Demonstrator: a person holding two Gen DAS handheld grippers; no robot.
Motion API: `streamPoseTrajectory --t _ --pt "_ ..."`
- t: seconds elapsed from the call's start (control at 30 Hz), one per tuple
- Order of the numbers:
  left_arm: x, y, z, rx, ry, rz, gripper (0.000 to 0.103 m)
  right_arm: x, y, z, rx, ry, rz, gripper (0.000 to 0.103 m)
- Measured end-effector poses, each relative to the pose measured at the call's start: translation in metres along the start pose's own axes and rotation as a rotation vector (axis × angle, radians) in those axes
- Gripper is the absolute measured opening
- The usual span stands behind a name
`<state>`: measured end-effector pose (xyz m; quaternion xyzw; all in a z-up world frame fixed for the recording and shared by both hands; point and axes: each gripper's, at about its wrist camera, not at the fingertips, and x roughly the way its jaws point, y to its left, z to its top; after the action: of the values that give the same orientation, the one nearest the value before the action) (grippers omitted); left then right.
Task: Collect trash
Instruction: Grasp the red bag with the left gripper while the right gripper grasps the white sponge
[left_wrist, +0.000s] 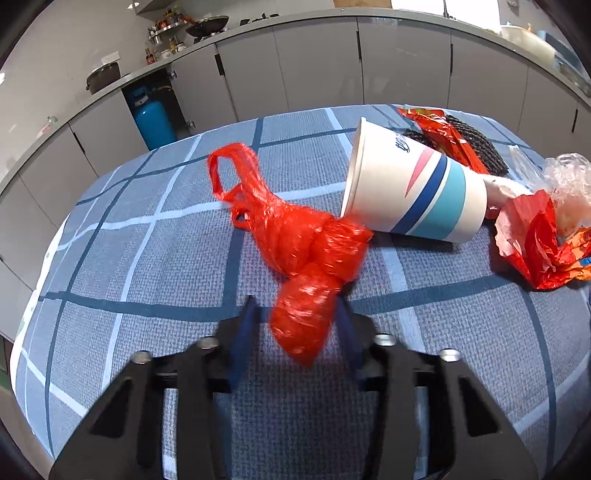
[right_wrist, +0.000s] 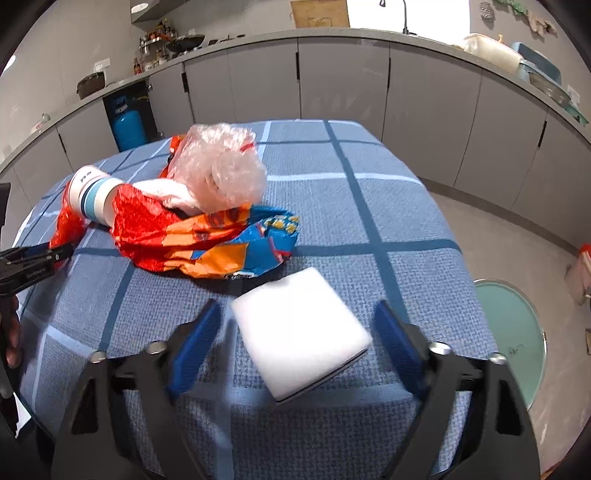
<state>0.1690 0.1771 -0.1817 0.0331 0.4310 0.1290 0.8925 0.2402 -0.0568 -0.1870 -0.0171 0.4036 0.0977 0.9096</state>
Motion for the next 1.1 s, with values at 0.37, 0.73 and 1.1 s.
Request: streamPoseTrajectory --t 0.37,0.73,1.1 --pt "-0.012 0.002 -0.006 0.019 -0.008 0.031 0.005 -0.011 0.002 -0.007 -0.005 -0.008 0.009 0.061" --pt "-0.052 0.017 -0.009 0.011 -0.079 0.117 0.005 -0.041 0.0 -0.012 0.002 -0.065 0.025 0.06" --pt "-0.101 0.019 0.002 0.019 -0.163 0.163 0.005 -0.072 -0.01 -0.012 0.021 -0.135 0.025 0.06"
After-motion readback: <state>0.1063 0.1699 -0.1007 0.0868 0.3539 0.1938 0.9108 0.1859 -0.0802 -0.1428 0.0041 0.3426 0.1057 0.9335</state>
